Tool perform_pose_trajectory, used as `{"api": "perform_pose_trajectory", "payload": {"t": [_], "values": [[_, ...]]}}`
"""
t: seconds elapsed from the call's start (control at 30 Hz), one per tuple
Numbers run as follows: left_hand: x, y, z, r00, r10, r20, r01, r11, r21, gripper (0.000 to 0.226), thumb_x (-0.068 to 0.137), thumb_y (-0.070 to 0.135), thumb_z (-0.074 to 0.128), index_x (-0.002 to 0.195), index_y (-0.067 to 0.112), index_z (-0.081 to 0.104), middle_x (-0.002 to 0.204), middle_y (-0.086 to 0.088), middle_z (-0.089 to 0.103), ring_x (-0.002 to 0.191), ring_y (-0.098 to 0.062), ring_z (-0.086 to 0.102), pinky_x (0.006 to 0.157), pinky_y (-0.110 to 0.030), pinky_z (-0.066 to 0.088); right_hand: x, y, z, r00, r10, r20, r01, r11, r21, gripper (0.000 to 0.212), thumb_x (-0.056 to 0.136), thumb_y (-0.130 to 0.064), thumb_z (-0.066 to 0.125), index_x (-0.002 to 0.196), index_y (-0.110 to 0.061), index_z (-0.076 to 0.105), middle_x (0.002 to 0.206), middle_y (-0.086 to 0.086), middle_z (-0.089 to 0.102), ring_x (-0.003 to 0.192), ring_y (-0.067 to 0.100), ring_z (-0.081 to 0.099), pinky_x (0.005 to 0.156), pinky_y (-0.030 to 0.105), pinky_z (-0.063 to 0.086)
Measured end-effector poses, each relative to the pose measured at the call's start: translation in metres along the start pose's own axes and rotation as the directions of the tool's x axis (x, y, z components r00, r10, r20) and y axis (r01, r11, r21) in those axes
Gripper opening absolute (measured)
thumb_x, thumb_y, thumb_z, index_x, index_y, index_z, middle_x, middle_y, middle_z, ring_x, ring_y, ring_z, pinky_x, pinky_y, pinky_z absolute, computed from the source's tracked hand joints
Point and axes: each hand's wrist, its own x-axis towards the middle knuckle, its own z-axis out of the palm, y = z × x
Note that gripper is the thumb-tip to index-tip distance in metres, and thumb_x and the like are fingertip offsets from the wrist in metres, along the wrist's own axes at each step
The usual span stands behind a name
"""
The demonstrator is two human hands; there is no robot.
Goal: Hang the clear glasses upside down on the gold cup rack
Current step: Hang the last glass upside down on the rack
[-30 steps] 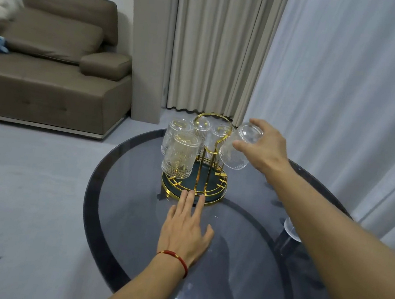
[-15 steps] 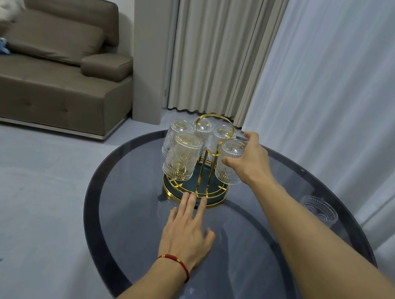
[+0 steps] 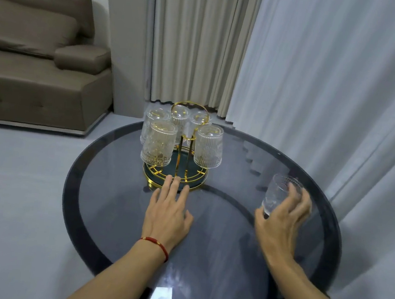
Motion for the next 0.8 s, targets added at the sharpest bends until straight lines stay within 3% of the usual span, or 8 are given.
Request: {"api": "perform_pose_trajectory", "payload": {"t": [0.07, 0.13, 0.2, 0.4, 0.57, 0.67, 0.73, 0.8], "values": [[-0.002, 0.005, -0.004, 1.000, 0.019, -0.015, -0.019, 1.000, -0.013, 0.066, 0.093, 0.032, 0.050, 0.154, 0.019, 0.029, 0.166, -0.012, 0.019, 0.154, -0.027, 0.002, 0.122, -0.043, 0.018, 0.001, 0.016, -0.001, 0.995, 0.096, 0.035, -0.094, 0.994, -0.061, 0.100, 0.082, -0.019, 0.079, 0.158, 0.002, 0.017, 0.158, 0.033, 0.022, 0.143, 0.050, 0.027, 0.111, 0.061, 0.040], [-0.004, 0.013, -0.007, 0.998, 0.039, -0.048, -0.042, 0.998, -0.054, 0.066, 0.090, 0.028, 0.054, 0.152, 0.019, 0.033, 0.164, -0.011, 0.025, 0.154, -0.027, 0.005, 0.120, -0.040, 0.020, 0.008, 0.024, 0.000, 0.962, 0.244, 0.125, -0.246, 0.969, -0.006, 0.116, 0.083, -0.031, 0.082, 0.161, -0.003, 0.001, 0.163, 0.029, 0.020, 0.147, 0.047, 0.029, 0.111, 0.058, 0.039], [-0.004, 0.023, -0.009, 0.994, 0.069, -0.081, -0.077, 0.991, -0.105, 0.065, 0.086, 0.023, 0.057, 0.149, 0.017, 0.039, 0.161, -0.010, 0.031, 0.153, -0.026, 0.010, 0.119, -0.039, 0.023, 0.015, 0.030, 0.006, 0.915, 0.335, 0.226, -0.355, 0.933, 0.054, 0.122, 0.081, -0.036, 0.084, 0.162, -0.005, -0.002, 0.165, 0.026, 0.025, 0.148, 0.045, 0.032, 0.115, 0.056, 0.036], [-0.005, 0.044, -0.009, 0.984, 0.124, -0.128, -0.157, 0.942, -0.298, 0.056, 0.083, 0.011, 0.059, 0.138, 0.011, 0.052, 0.145, -0.010, 0.050, 0.144, -0.026, 0.027, 0.118, -0.038, 0.030, 0.035, 0.039, 0.017, 0.874, 0.433, 0.219, -0.448, 0.894, 0.019, 0.096, 0.082, -0.039, 0.083, 0.153, -0.005, 0.028, 0.153, 0.021, 0.048, 0.140, 0.043, 0.042, 0.114, 0.054, 0.028], [-0.006, 0.054, -0.009, 0.985, 0.065, -0.162, -0.146, 0.815, -0.560, 0.057, 0.083, 0.008, 0.066, 0.138, 0.013, 0.051, 0.134, -0.005, 0.056, 0.130, -0.018, 0.042, 0.112, -0.037, 0.038, 0.027, 0.038, 0.000, 0.916, 0.310, 0.255, -0.340, 0.936, 0.086, 0.081, 0.074, -0.041, 0.085, 0.138, -0.015, 0.043, 0.133, 0.017, 0.057, 0.120, 0.041, 0.055, 0.104, 0.055, 0.044], [-0.005, 0.061, -0.017, 0.995, -0.103, 0.004, 0.062, 0.572, -0.818, 0.071, 0.082, 0.034, 0.074, 0.144, 0.027, 0.041, 0.135, 0.001, 0.053, 0.118, -0.011, 0.054, 0.097, -0.035, 0.053, 0.013, 0.025, -0.014, 0.942, 0.084, 0.326, -0.147, 0.974, 0.173, 0.077, 0.070, -0.046, 0.081, 0.134, -0.032, 0.042, 0.122, 0.003, 0.046, 0.099, 0.022, 0.059, 0.083, 0.037, 0.056], [-0.004, 0.065, -0.027, 0.967, -0.137, 0.216, 0.244, 0.239, -0.940, 0.086, 0.073, 0.052, 0.078, 0.145, 0.033, 0.037, 0.135, -0.003, 0.052, 0.114, -0.016, 0.060, 0.088, -0.043, 0.059, 0.007, 0.012, -0.023, 0.914, -0.120, 0.389, 0.022, 0.969, 0.247, 0.079, 0.064, -0.051, 0.077, 0.134, -0.037, 0.044, 0.116, -0.006, 0.041, 0.095, 0.004, 0.057, 0.077, 0.011, 0.047], [-0.004, 0.069, -0.034, 0.925, -0.093, 0.367, 0.360, -0.086, -0.929, 0.091, 0.069, 0.055, 0.082, 0.145, 0.031, 0.038, 0.136, -0.010, 0.053, 0.115, -0.024, 0.063, 0.081, -0.051, 0.062, 0.000, -0.001, -0.026, 0.838, -0.303, 0.454, 0.164, 0.933, 0.320, 0.083, 0.061, -0.050, 0.078, 0.137, -0.036, 0.048, 0.116, -0.008, 0.040, 0.102, -0.004, 0.054, 0.080, 0.002, 0.043]]}}
